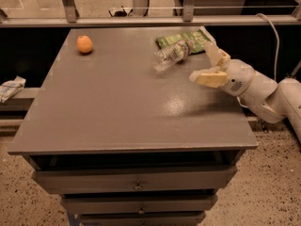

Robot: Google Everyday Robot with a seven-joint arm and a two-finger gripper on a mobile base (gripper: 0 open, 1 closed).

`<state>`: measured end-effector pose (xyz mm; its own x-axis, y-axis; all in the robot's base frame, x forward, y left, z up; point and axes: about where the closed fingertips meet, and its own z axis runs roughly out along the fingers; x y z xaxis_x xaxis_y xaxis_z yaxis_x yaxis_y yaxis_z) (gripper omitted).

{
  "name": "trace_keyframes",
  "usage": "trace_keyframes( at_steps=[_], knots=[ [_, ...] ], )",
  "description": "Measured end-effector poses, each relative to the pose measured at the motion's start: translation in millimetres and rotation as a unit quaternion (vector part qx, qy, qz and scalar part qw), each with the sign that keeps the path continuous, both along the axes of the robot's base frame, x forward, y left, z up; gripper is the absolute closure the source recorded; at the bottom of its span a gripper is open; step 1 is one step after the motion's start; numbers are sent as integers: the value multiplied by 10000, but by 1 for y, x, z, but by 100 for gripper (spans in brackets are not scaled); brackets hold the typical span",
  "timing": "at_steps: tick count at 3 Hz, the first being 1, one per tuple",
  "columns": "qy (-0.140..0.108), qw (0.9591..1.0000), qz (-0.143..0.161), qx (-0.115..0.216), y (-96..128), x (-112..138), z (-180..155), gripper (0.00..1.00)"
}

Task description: Place water bottle upright

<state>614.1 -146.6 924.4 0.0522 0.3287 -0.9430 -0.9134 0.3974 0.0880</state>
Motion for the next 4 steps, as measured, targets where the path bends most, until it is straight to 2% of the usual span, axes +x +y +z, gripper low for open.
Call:
trace_keyframes(
  at_steps=[1, 2, 3, 4],
  knots=[
    [8, 10000, -34, -66, -4, 0, 1, 0],
    [191, 9990, -115, -380, -14, 0, 6, 0],
    [443, 9962, -134, -741, -26, 0, 9, 0],
    [735, 9906, -278, -1122, -37, 3, 14, 0]
  ],
)
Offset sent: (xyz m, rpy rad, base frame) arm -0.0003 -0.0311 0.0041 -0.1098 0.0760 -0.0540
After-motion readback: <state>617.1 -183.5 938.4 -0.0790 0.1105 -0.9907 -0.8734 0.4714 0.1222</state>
